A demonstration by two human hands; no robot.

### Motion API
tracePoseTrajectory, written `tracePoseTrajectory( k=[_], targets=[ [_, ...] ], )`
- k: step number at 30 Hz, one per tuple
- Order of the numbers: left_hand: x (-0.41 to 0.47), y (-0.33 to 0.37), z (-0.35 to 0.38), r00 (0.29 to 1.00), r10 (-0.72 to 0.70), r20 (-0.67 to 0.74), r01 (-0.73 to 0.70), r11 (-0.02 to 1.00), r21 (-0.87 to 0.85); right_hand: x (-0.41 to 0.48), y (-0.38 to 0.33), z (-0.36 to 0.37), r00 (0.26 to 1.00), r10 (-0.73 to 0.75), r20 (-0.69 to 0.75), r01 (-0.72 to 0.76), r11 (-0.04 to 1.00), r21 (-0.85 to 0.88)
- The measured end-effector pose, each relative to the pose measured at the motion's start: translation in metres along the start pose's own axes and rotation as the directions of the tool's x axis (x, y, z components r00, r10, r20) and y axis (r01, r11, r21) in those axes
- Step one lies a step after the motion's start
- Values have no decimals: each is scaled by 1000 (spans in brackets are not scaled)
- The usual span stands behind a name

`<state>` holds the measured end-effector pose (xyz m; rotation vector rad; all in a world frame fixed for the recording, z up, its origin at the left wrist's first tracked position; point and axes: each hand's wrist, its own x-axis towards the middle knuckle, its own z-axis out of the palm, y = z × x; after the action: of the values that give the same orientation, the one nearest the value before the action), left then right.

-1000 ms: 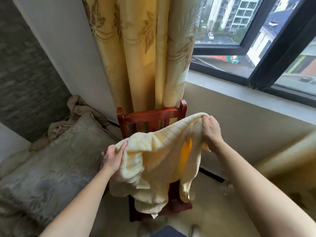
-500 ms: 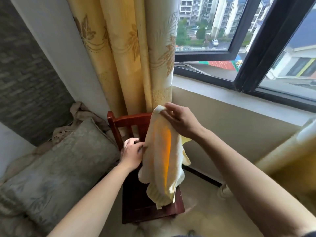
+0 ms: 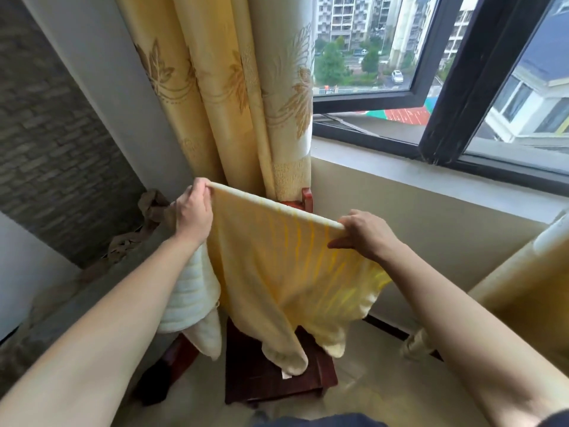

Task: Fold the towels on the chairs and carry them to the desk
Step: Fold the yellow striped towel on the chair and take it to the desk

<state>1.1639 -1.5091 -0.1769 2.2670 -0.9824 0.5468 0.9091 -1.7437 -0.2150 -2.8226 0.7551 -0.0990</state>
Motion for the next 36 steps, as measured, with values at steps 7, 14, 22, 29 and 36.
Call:
tracePoseTrajectory(
  k=[7, 14, 22, 29, 36],
  targets=[
    [1, -13, -14, 1000, -13, 28, 10, 992, 124, 2, 35, 16, 928, 360, 96, -372, 902, 219],
    [-21, -25, -9, 943, -237, 235, 207, 968, 145, 11, 35, 18, 889, 458, -5, -447, 871, 203],
    [-32, -58, -2, 833, -226, 505, 57, 943, 327, 20, 27, -32, 778, 369, -508, -309, 929, 201],
    [-55, -49, 23, 806, -356, 473, 118, 880, 460, 13, 42, -10, 858, 512, -41, -512, 859, 4],
    [-62, -52, 33, 765, -448, 462, 185, 840, 510, -1, 44, -5, 802, 590, 94, -583, 807, -97]
  ],
)
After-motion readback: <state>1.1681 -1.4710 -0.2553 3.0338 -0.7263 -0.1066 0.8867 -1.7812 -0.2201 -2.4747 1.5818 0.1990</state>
